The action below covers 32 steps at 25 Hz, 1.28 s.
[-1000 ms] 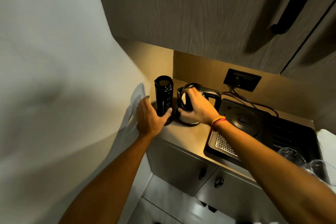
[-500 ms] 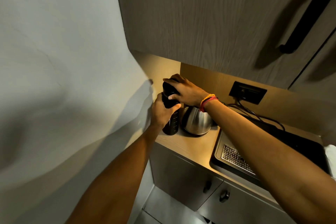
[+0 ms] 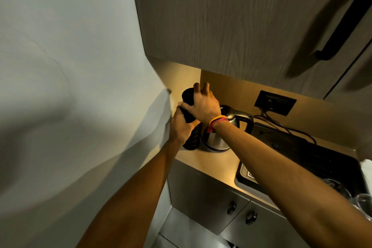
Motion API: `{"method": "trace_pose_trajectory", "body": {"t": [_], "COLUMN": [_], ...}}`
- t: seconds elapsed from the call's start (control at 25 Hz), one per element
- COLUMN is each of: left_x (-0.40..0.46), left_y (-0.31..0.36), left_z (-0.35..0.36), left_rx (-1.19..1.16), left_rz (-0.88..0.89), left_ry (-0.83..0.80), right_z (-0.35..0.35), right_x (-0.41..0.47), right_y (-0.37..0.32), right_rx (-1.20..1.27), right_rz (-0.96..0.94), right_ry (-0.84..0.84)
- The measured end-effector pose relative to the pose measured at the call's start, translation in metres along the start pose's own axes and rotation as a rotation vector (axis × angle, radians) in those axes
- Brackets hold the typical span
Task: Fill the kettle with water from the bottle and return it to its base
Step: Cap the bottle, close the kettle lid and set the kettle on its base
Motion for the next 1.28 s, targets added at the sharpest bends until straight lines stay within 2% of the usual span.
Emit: {"method": "trace_pose_trajectory", "body": {"t": [0.04,0.12,0.2,0.24,0.32,0.44,0.52,0.6,0.76,0.84,1.0,1.28], "left_x": [-0.003,-0.012,-0.029,-0.039,-0.053,-0.049,-0.031,-0.006,0.031,0.038,0.046,0.036], "left_y": [-0.002,-0.012,-0.023,-0.025,-0.017,0.025,0.061,0.086,0.093,0.088,0.087,0.117], "left_z": [0.001,0.000,0.005,0.012,0.034,0.072,0.091,0.104,0.118,0.123,0.122,0.127], "left_rx": [0.028,0.168,0.346,0.402,0.479,0.601,0.657,0.762,1.087,1.106,1.059,0.782], "left_rz": [0.002,0.004,0.159,0.300,0.571,0.743,0.719,0.611,0.282,0.177,0.193,0.288], "left_ry": [0.009,0.142,0.270,0.241,0.078,-0.088,-0.104,-0.114,-0.273,-0.349,-0.357,-0.341], "right_z": [0.000,0.001,0.002,0.003,0.002,0.002,0.004,0.007,0.013,0.016,0.014,-0.027], "right_x": [-0.006,-0.023,-0.045,-0.056,-0.077,-0.097,-0.100,-0.097,-0.082,-0.078,-0.076,-0.084], "right_y": [0.008,0.028,0.055,0.073,0.113,0.161,0.176,0.180,0.180,0.182,0.181,0.196], "right_rx": [0.019,0.032,-0.024,-0.047,-0.040,-0.047,-0.059,-0.051,-0.059,-0.083,-0.094,-0.165], "right_rz": [-0.030,-0.119,-0.189,-0.187,-0.106,0.010,0.033,0.046,0.100,0.109,0.113,0.109], "right_ry": [0.003,0.011,0.030,0.039,0.025,-0.101,-0.234,-0.309,-0.328,-0.318,-0.244,-0.102]}}
Point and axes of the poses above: each hand's wrist, its own x-axis towards the middle knuckle, its own z-axis out of the palm, y = z × x, the point moved 3 cm from there along x, towards the middle knuckle, and after that the axes turned 13 degrees about -z, right-handed, at the moved point
